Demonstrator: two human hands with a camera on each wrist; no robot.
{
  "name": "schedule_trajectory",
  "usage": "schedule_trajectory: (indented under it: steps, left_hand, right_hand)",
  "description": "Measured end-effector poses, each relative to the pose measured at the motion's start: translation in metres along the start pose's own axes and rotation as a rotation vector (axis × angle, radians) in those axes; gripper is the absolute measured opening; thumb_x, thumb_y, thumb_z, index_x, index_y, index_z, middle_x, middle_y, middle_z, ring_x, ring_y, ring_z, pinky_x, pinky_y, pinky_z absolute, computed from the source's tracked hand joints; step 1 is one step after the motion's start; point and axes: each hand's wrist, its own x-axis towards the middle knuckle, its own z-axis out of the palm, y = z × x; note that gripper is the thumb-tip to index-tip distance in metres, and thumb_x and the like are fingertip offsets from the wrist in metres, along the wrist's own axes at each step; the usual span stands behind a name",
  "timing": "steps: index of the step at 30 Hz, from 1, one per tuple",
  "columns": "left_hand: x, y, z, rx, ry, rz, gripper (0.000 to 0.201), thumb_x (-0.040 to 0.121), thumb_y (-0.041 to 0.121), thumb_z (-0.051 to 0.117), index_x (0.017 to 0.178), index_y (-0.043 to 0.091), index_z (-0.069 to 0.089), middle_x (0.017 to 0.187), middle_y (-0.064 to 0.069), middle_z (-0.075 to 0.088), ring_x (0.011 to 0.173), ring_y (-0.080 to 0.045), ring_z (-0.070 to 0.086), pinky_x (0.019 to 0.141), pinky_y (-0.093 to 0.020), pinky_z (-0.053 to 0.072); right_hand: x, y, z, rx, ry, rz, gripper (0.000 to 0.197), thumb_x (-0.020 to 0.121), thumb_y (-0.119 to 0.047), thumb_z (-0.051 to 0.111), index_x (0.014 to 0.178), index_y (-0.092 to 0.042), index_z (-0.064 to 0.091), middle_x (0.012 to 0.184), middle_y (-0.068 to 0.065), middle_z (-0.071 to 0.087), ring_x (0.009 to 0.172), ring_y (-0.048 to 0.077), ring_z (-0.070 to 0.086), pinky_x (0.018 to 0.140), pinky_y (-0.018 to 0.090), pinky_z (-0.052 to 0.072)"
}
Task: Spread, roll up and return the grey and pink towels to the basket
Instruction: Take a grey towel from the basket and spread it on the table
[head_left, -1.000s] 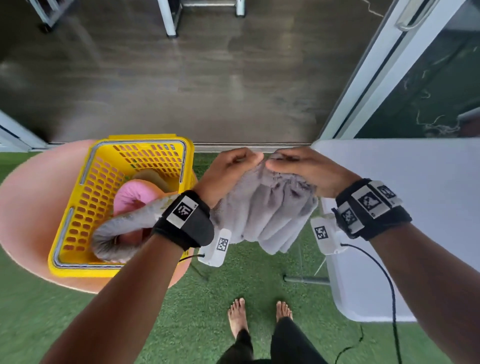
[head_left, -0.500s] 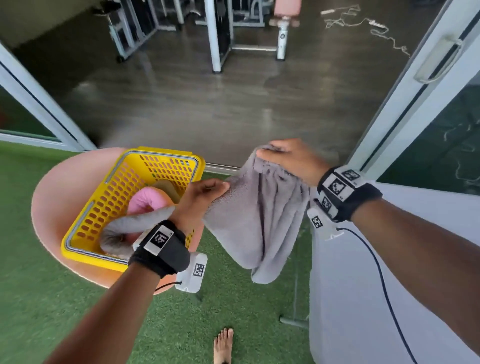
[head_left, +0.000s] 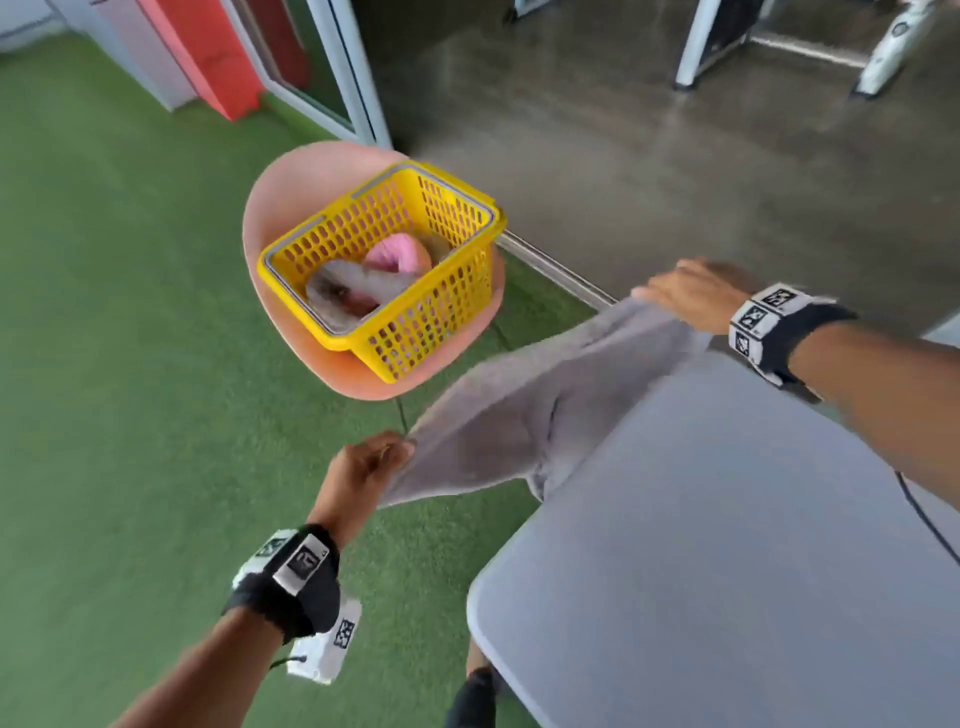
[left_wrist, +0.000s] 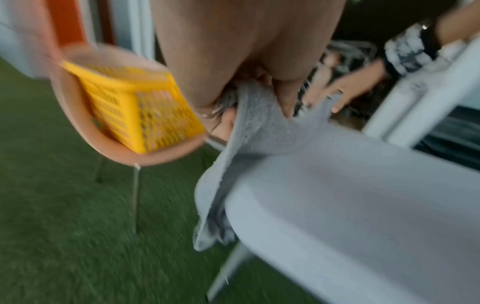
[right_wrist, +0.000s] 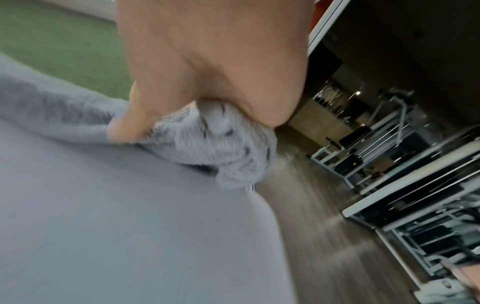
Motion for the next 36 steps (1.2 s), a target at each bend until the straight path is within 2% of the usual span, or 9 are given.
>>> schedule_trajectory:
  steps: [1, 4, 8, 12, 15, 19, 26, 32, 36]
  left_hand:
    - [-0.024, -0.016, 0.022, 0.085, -0.069, -0.034, 0.024, 0.083, 0.051, 0.056, 0.090, 0.032, 0.068, 0.074, 0.014, 0.068, 0.063, 0.001, 0.057, 0.062, -0.027, 0.046]
    - [-0.093, -0.041, 0.094, 0.252, -0.307, -0.091, 0.017, 0.090, 0.039, 0.056, 0.102, 0.030, 0.064, 0.077, 0.007, 0.068, 0.063, -0.006, 0.059, 0.058, -0.023, 0.041]
    - [-0.144, -0.047, 0.166, 0.313, -0.479, -0.126, 0.019, 0.091, 0.022, 0.057, 0.110, 0.021, 0.058, 0.109, 0.015, 0.069, 0.091, -0.014, 0.067, 0.075, -0.020, 0.047]
    - [-0.143, -0.048, 0.187, 0.398, -0.344, -0.097, 0.010, 0.093, 0.014, 0.053, 0.103, 0.012, 0.054, 0.071, 0.011, 0.060, 0.053, -0.005, 0.052, 0.048, -0.010, 0.038]
    - [-0.126, -0.044, 0.172, 0.385, -0.200, -0.112, 0.006, 0.095, 0.008, 0.052, 0.101, 0.007, 0.054, 0.054, 0.011, 0.047, 0.043, 0.002, 0.041, 0.042, -0.011, 0.038]
    - [-0.089, -0.042, 0.131, 0.370, 0.041, -0.181, 0.016, 0.098, 0.010, 0.049, 0.106, 0.007, 0.062, 0.077, -0.002, 0.066, 0.050, -0.008, 0.053, 0.040, -0.012, 0.036]
    - [-0.028, -0.028, 0.087, 0.284, 0.458, -0.327, 0.026, 0.095, 0.014, 0.050, 0.112, 0.016, 0.070, 0.098, -0.019, 0.070, 0.091, -0.036, 0.064, 0.073, -0.035, 0.044]
    - [-0.070, -0.040, 0.136, 0.258, 0.435, -0.408, 0.025, 0.096, 0.012, 0.049, 0.111, 0.014, 0.068, 0.093, -0.016, 0.071, 0.078, -0.029, 0.062, 0.066, -0.031, 0.040]
    - [-0.092, -0.046, 0.154, 0.257, 0.419, -0.478, 0.023, 0.096, 0.012, 0.050, 0.110, 0.015, 0.068, 0.094, -0.016, 0.071, 0.082, -0.032, 0.064, 0.067, -0.031, 0.041]
  right_hand:
    - [-0.009, 0.001, 0.029, -0.096, -0.057, -0.033, 0.029, 0.091, -0.021, 0.053, 0.118, -0.031, 0.054, 0.098, 0.007, 0.070, 0.082, 0.036, 0.063, 0.078, 0.041, 0.049]
    - [-0.055, -0.017, 0.087, -0.149, -0.271, 0.004, 0.044, 0.079, -0.056, 0.068, 0.113, -0.030, 0.058, 0.116, -0.003, 0.066, 0.112, 0.025, 0.058, 0.089, 0.035, 0.037]
    - [-0.098, -0.014, 0.128, -0.087, -0.309, 0.144, 0.041, 0.081, -0.016, 0.063, 0.120, -0.025, 0.054, 0.123, -0.002, 0.062, 0.117, 0.023, 0.058, 0.091, 0.035, 0.038]
    - [-0.111, -0.001, 0.133, 0.033, -0.103, 0.344, 0.023, 0.082, 0.004, 0.056, 0.098, -0.007, 0.067, 0.107, 0.020, 0.064, 0.098, 0.040, 0.063, 0.086, 0.041, 0.047]
    - [-0.100, 0.012, 0.129, 0.105, -0.066, 0.459, 0.021, 0.084, 0.005, 0.059, 0.102, -0.001, 0.069, 0.099, 0.028, 0.065, 0.093, 0.044, 0.064, 0.080, 0.047, 0.052]
    - [-0.079, 0.019, 0.108, 0.228, 0.096, 0.495, 0.017, 0.084, -0.006, 0.068, 0.099, 0.001, 0.067, 0.096, 0.035, 0.062, 0.092, 0.050, 0.062, 0.078, 0.049, 0.049]
    - [-0.005, 0.043, 0.082, 0.425, 0.381, 0.405, 0.042, 0.078, 0.014, 0.046, 0.101, -0.006, 0.076, 0.106, 0.027, 0.056, 0.093, 0.048, 0.058, 0.082, 0.046, 0.048]
    - [-0.002, 0.048, 0.100, 0.421, 0.351, 0.446, 0.045, 0.090, 0.002, 0.043, 0.121, -0.020, 0.068, 0.112, 0.029, 0.062, 0.098, 0.048, 0.061, 0.080, 0.046, 0.048]
    - [-0.014, 0.060, 0.127, 0.274, 0.139, 0.515, 0.026, 0.086, 0.000, 0.053, 0.103, -0.008, 0.072, 0.101, 0.027, 0.067, 0.093, 0.043, 0.066, 0.080, 0.045, 0.055]
